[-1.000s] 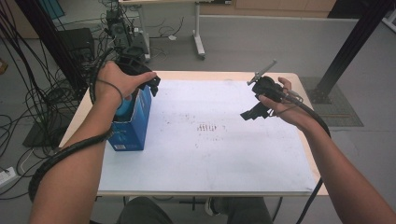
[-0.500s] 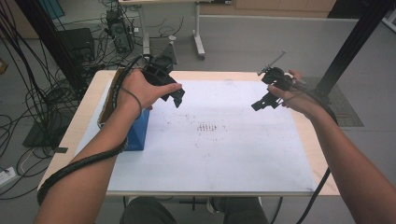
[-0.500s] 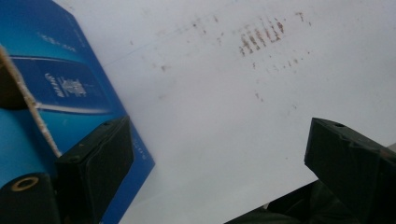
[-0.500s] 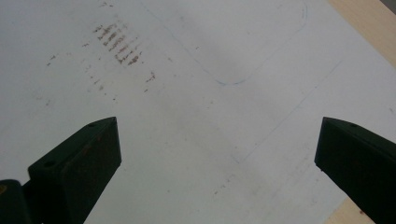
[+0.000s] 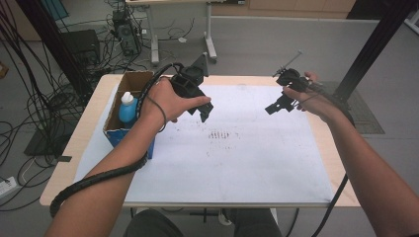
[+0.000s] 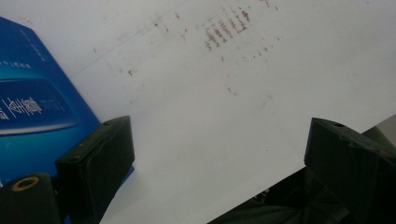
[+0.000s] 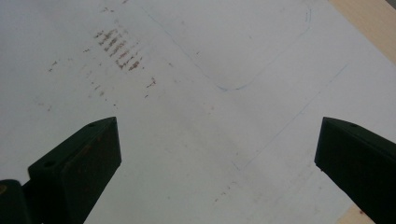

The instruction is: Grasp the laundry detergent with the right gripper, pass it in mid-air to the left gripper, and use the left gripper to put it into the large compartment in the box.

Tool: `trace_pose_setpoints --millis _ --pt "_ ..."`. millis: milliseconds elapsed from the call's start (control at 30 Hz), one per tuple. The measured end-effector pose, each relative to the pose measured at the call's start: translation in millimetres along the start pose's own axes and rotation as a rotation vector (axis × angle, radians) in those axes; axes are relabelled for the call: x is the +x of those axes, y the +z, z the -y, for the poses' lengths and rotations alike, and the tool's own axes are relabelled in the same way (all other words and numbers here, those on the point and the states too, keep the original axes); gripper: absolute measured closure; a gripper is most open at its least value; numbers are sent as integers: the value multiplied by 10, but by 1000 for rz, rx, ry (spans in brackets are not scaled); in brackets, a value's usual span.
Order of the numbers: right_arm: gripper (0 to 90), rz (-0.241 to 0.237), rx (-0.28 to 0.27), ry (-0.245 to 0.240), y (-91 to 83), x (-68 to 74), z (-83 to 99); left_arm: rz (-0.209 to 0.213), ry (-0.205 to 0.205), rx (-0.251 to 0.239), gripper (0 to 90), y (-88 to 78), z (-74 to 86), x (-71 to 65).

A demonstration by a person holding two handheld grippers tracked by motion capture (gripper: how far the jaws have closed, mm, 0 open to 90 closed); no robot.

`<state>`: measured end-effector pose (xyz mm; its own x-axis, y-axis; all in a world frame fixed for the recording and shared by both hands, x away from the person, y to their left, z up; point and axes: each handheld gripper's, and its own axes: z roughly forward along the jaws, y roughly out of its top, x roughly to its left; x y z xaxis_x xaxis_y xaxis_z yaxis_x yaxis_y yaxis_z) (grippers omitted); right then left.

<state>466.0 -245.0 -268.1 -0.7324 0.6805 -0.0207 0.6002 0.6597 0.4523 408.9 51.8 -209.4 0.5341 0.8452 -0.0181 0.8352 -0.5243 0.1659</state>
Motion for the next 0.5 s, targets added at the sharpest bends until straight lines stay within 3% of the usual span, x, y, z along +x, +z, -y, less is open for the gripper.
trace_pose_setpoints --millis 500 --pt "4 4 1 -2 -11 -9 29 0 -7 -10 90 8 -25 3"
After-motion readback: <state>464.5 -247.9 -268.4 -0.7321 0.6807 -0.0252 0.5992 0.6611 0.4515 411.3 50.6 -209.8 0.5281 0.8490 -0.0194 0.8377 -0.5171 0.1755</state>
